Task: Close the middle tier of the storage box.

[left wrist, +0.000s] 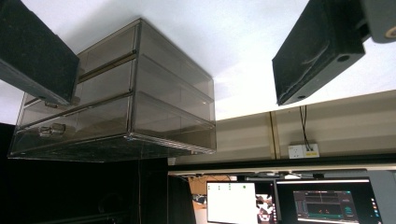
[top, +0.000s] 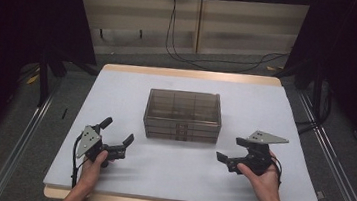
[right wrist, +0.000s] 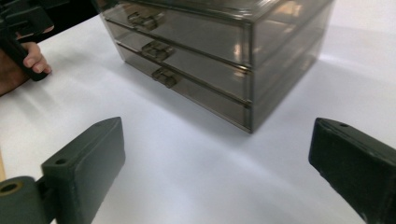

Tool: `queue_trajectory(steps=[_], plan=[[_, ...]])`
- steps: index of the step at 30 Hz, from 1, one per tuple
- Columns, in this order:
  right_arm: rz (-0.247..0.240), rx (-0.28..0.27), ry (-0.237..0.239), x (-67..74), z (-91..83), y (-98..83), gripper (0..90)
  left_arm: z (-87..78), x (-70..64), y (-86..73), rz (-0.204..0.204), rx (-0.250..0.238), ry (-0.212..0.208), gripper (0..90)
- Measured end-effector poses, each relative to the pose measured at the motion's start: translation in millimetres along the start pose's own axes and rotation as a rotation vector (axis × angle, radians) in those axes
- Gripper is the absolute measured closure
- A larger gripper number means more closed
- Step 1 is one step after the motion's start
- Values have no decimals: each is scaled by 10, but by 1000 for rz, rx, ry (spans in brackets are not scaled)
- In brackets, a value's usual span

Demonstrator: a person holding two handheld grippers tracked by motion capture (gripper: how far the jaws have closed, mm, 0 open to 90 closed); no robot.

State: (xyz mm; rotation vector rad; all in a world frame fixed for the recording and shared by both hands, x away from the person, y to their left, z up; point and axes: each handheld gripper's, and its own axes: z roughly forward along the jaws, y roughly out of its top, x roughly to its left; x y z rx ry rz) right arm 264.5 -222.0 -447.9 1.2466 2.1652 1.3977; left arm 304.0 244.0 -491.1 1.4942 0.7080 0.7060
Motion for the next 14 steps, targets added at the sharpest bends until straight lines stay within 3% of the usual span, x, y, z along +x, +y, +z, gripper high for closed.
queue_trajectory(steps=[7, 14], plan=[[11, -18, -61, -183, -202, -86, 9, 0, 0, 0, 0, 0, -1, 9], [61, -42, -123, -349, -366, -220, 8, 0, -2, -1, -5, 1, -2, 9]])
